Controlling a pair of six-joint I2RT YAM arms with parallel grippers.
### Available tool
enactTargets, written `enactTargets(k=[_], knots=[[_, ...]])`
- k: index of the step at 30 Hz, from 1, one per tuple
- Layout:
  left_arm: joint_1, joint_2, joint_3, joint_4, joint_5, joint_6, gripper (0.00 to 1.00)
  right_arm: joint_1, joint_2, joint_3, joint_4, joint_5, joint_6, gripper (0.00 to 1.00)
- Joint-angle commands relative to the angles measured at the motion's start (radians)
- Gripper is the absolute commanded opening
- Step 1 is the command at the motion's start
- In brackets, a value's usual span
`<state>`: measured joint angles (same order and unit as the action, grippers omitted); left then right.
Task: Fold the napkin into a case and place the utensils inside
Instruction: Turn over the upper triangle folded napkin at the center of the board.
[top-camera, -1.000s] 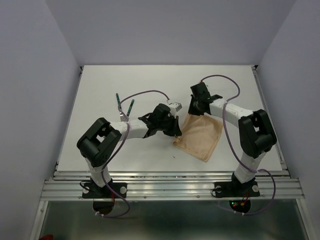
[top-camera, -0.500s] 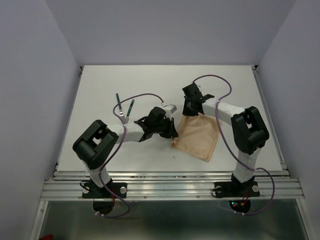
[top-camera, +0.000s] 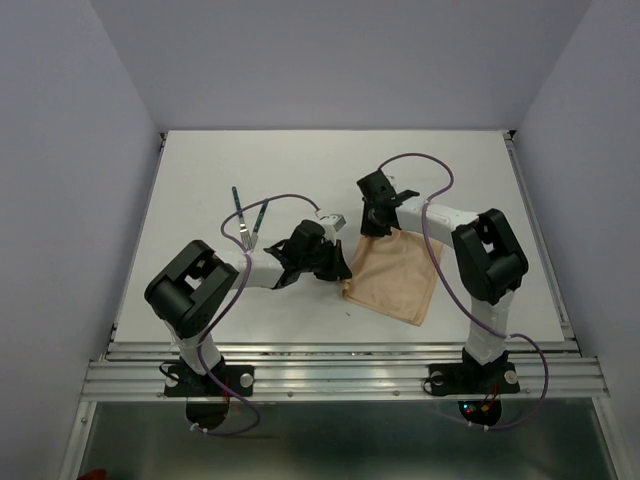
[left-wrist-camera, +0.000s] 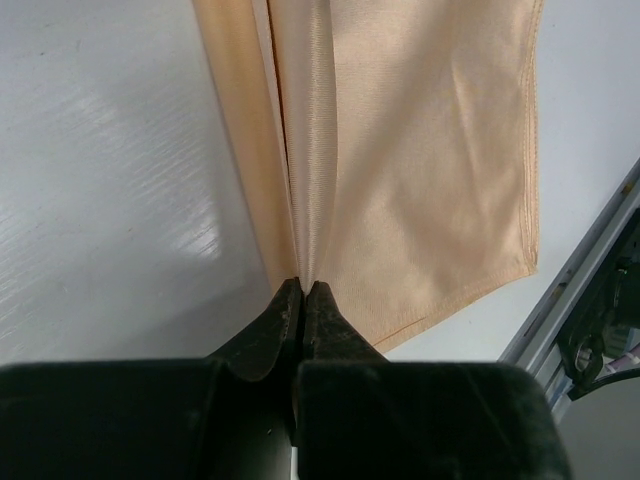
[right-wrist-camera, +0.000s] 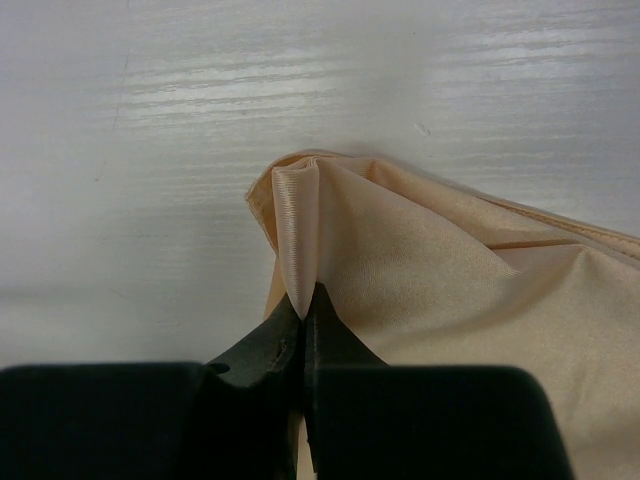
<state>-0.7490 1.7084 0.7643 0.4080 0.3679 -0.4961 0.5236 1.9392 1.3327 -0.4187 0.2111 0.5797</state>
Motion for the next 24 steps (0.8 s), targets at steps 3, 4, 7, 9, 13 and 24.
enactTargets(k=[3, 4, 7, 9, 13, 24], knots=[[-0.012, -0.016, -0.049, -0.086, 0.063, -0.016, 0.13, -0.008, 0.032, 0.080, 0.080, 0.119, -0.018, 0.01], [-0.012, -0.018, -0.051, -0.089, 0.059, -0.015, 0.15, -0.008, 0.035, 0.082, 0.080, 0.119, -0.017, 0.01], [-0.012, -0.023, -0.053, -0.103, 0.043, -0.012, 0.24, -0.008, 0.049, 0.086, 0.078, 0.120, -0.012, 0.01], [-0.012, -0.027, -0.049, -0.124, 0.020, -0.013, 0.45, 0.001, 0.056, 0.086, 0.078, 0.122, -0.009, 0.01], [-0.012, -0.056, -0.051, -0.158, 0.000, -0.019, 0.68, 0.001, 0.067, 0.079, 0.083, 0.126, -0.001, 0.01], [-0.010, -0.326, -0.085, -0.323, -0.139, -0.067, 0.76, 0.019, 0.060, 0.071, 0.081, 0.116, -0.018, 0.38]])
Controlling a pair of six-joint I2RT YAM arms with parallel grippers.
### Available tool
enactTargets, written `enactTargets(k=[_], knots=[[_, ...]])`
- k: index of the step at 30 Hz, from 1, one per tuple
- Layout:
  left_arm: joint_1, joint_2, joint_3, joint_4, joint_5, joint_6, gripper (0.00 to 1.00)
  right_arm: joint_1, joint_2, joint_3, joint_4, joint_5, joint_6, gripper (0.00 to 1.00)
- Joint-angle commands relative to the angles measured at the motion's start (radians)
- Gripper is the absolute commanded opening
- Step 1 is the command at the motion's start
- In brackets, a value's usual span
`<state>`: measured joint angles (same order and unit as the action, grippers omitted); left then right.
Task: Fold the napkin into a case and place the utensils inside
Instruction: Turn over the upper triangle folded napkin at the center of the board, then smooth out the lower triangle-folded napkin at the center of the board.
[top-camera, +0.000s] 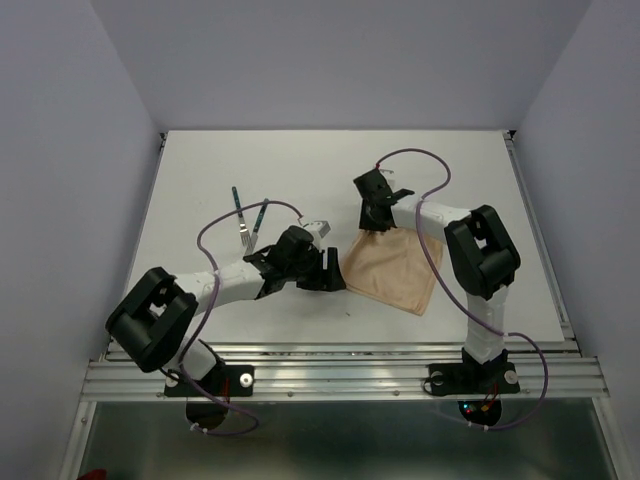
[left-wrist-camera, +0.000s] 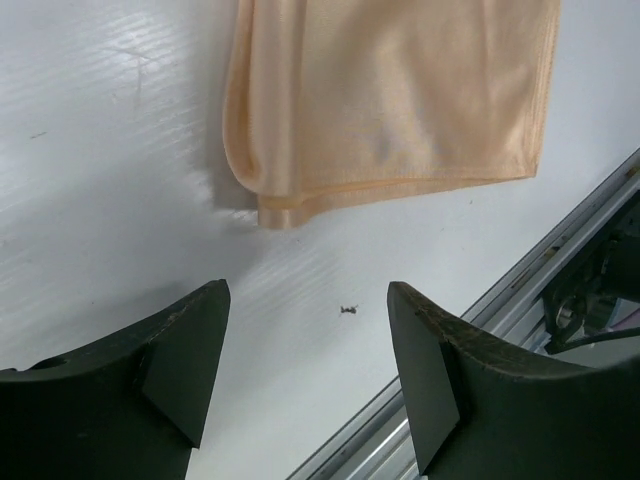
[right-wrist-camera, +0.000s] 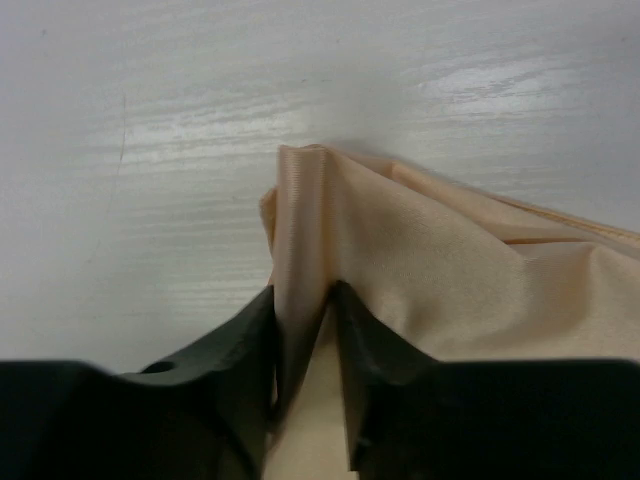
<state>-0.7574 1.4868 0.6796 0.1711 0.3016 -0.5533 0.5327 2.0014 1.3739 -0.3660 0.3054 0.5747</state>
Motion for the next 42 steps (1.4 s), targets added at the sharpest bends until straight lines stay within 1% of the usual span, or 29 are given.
enactTargets(k=[1, 3, 5, 8, 9, 10, 11, 13, 14, 15, 16, 17, 18, 19, 20, 21, 23, 24, 25, 27, 29, 33, 38, 42], knots=[[0.000, -0.123, 0.005, -0.103, -0.084, -0.008, 0.76, 0.010, -0.009, 0.028, 0.029, 0.012, -0.012, 0.52], [0.006, -0.176, 0.011, -0.151, -0.114, -0.004, 0.75, 0.010, -0.029, 0.034, 0.027, -0.012, -0.007, 0.70], [0.007, -0.218, 0.018, -0.197, -0.142, 0.003, 0.75, 0.010, -0.049, 0.043, 0.027, -0.026, -0.003, 0.73], [0.010, -0.247, 0.043, -0.237, -0.160, 0.007, 0.75, 0.010, -0.114, 0.051, 0.016, -0.012, 0.026, 0.73], [0.013, -0.249, 0.049, -0.240, -0.167, 0.009, 0.75, 0.010, -0.142, 0.044, 0.022, 0.009, 0.036, 0.75], [0.016, -0.250, 0.063, -0.240, -0.164, 0.009, 0.74, 0.010, -0.211, 0.031, 0.030, 0.020, 0.042, 0.76], [0.020, -0.247, 0.070, -0.237, -0.159, 0.010, 0.73, 0.010, -0.246, -0.002, 0.039, 0.030, 0.057, 0.77], [0.023, -0.224, 0.090, -0.228, -0.154, 0.012, 0.68, 0.010, -0.317, -0.036, 0.055, 0.058, 0.068, 0.78], [0.023, -0.211, 0.116, -0.226, -0.151, 0.012, 0.63, 0.010, -0.347, -0.053, 0.056, 0.070, 0.076, 0.78], [0.024, -0.176, 0.132, -0.223, -0.142, 0.013, 0.51, 0.010, -0.405, -0.094, 0.055, 0.093, 0.079, 0.78], [0.024, -0.159, 0.164, -0.219, -0.134, 0.012, 0.44, 0.010, -0.433, -0.120, 0.055, 0.107, 0.080, 0.76], [0.024, -0.139, 0.179, -0.211, -0.125, 0.010, 0.33, 0.010, -0.487, -0.149, 0.055, 0.119, 0.086, 0.72], [0.023, -0.102, 0.193, -0.197, -0.116, 0.010, 0.08, -0.005, -0.515, -0.217, 0.049, 0.129, 0.091, 0.61], [0.024, -0.083, 0.221, -0.191, -0.116, 0.010, 0.00, -0.016, -0.541, -0.254, 0.044, 0.139, 0.100, 0.55], [0.024, -0.042, 0.233, -0.179, -0.114, 0.015, 0.00, -0.054, -0.594, -0.292, 0.041, 0.136, 0.123, 0.41], [0.023, -0.021, 0.244, -0.179, -0.111, 0.015, 0.00, -0.080, -0.619, -0.367, 0.041, 0.126, 0.134, 0.35], [0.024, 0.051, 0.288, -0.179, -0.096, 0.019, 0.00, -0.135, -0.664, -0.435, 0.041, 0.058, 0.155, 0.24], [0.023, 0.073, 0.300, -0.153, -0.084, 0.018, 0.00, -0.178, -0.700, -0.488, 0.041, 0.035, 0.155, 0.17], [0.024, 0.091, 0.317, -0.145, -0.082, 0.018, 0.00, -0.194, -0.713, -0.510, 0.038, 0.028, 0.151, 0.14], [0.024, 0.142, 0.331, -0.133, -0.091, 0.023, 0.00, -0.217, -0.734, -0.538, 0.018, 0.018, 0.136, 0.11], [0.024, 0.190, 0.345, -0.131, -0.105, 0.026, 0.00, -0.229, -0.745, -0.562, 0.009, 0.002, 0.123, 0.10], [0.024, 0.249, 0.342, -0.122, -0.119, 0.027, 0.00, -0.229, -0.710, -0.584, -0.005, -0.049, 0.106, 0.08], [0.023, 0.288, 0.295, -0.094, -0.111, 0.018, 0.00, -0.229, -0.662, -0.613, -0.007, -0.077, 0.099, 0.07], [0.024, 0.276, 0.262, -0.091, -0.096, 0.015, 0.00, -0.229, -0.642, -0.598, -0.008, -0.078, 0.080, 0.07]])
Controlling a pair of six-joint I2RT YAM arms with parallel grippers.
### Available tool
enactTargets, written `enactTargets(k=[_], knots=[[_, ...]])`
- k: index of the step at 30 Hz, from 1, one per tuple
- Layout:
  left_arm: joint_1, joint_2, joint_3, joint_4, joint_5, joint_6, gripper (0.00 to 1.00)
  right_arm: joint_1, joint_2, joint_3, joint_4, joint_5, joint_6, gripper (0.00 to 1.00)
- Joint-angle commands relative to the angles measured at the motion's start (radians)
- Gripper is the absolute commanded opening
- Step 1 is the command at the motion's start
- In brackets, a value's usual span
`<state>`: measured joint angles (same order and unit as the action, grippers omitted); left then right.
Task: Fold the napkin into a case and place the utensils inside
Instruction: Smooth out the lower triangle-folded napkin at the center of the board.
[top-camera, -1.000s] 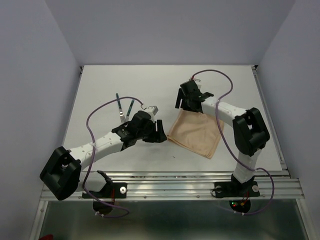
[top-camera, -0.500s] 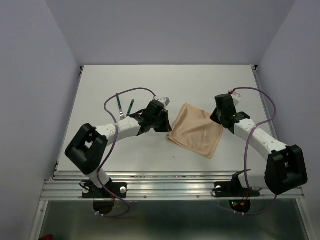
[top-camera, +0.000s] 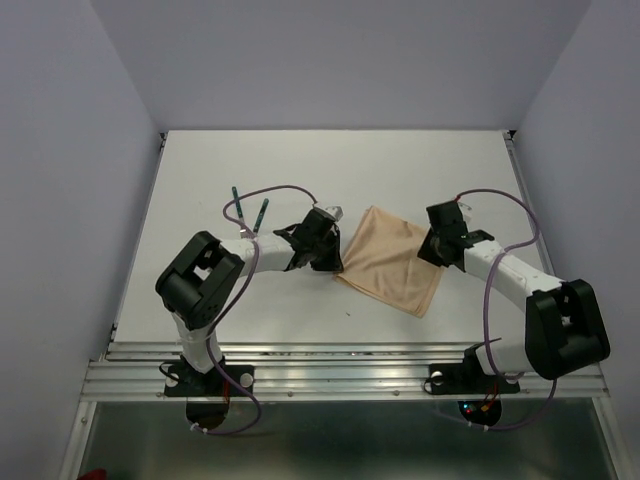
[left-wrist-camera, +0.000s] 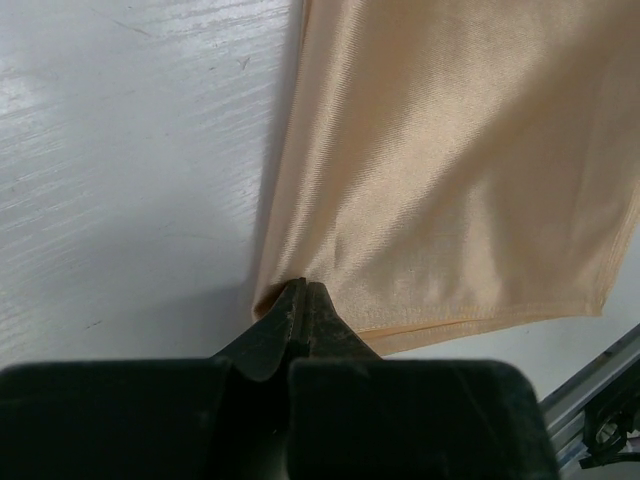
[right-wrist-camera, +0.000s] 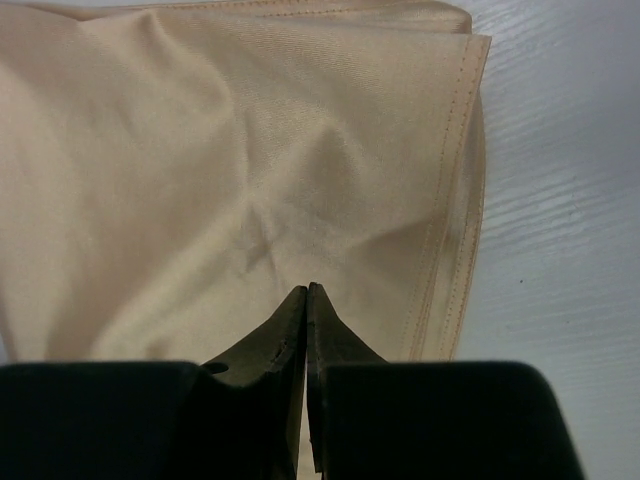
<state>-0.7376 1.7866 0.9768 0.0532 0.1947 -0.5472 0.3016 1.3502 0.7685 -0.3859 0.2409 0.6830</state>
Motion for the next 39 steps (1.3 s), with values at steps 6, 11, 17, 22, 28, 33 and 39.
enactTargets(k=[6, 11, 17, 22, 28, 33, 39], knots=[[0.000, -0.156, -0.130, -0.021, 0.043, 0.003, 0.00, 0.002, 0.030, 0.052, -0.011, 0.001, -0.056, 0.08], [-0.016, -0.288, -0.178, -0.079, 0.028, -0.003, 0.00, 0.002, 0.033, 0.060, -0.010, 0.011, -0.048, 0.08], [-0.013, -0.346, -0.022, -0.199, -0.078, 0.071, 0.00, 0.002, 0.076, 0.126, -0.007, 0.008, -0.049, 0.08], [0.017, -0.210, 0.143, -0.237, -0.106, 0.110, 0.21, 0.002, 0.101, 0.172, -0.007, -0.002, -0.065, 0.09], [0.044, 0.008, 0.361, -0.259, -0.083, 0.108, 0.29, 0.002, 0.113, 0.190, 0.001, -0.063, -0.074, 0.09], [0.084, 0.115, 0.450, -0.267, -0.072, 0.112, 0.12, 0.021, 0.107, 0.184, 0.013, -0.111, -0.069, 0.13], [0.135, 0.166, 0.459, -0.245, -0.020, 0.113, 0.00, 0.105, 0.110, 0.169, 0.019, -0.115, -0.036, 0.18]])
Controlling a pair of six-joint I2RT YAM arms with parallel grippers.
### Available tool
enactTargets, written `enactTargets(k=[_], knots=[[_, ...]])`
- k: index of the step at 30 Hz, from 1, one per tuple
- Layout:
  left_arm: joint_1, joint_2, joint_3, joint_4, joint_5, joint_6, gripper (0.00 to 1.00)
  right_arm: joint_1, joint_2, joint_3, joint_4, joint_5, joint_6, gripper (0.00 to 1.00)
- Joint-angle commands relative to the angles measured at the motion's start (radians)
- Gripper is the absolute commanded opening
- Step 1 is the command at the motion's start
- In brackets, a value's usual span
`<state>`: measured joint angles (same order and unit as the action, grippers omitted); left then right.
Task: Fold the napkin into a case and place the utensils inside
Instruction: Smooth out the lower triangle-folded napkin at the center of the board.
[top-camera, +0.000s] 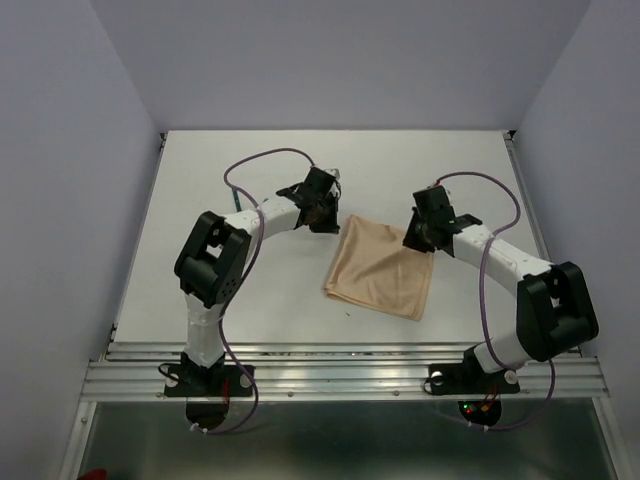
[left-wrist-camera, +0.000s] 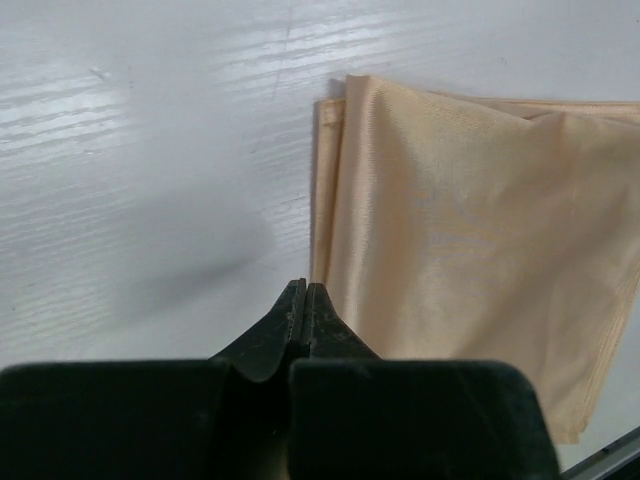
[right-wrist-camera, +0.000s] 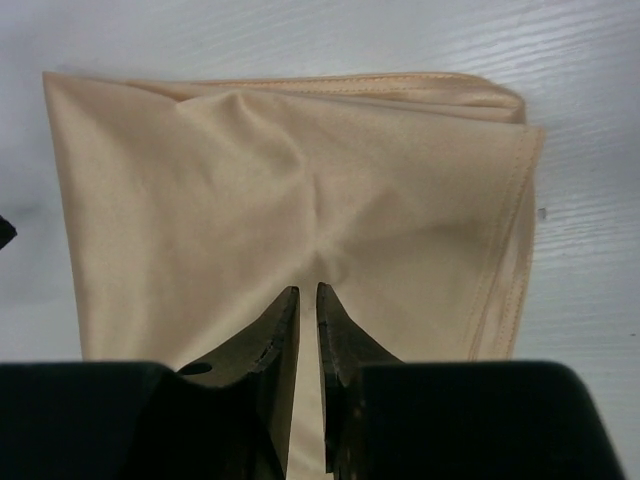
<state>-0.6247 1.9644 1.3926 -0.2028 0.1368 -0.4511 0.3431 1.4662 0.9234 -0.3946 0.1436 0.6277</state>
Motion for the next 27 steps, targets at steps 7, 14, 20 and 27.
enactTargets(k=[7, 14, 20, 27], knots=[[0.023, 0.034, 0.049, 0.054, 0.095, 0.011, 0.00, 0.145, 0.003, -0.011, 0.034, -0.001, 0.067, 0.20], [0.025, 0.128, 0.143, 0.039, 0.112, 0.023, 0.00, 0.290, 0.022, 0.011, 0.030, 0.028, 0.130, 0.27], [0.029, 0.140, 0.152, 0.019, 0.110, 0.035, 0.00, 0.326, 0.042, -0.034, 0.023, 0.039, 0.165, 0.28], [0.029, 0.067, 0.010, 0.061, 0.164, 0.034, 0.00, 0.281, -0.113, -0.172, -0.061, 0.162, 0.211, 0.32]])
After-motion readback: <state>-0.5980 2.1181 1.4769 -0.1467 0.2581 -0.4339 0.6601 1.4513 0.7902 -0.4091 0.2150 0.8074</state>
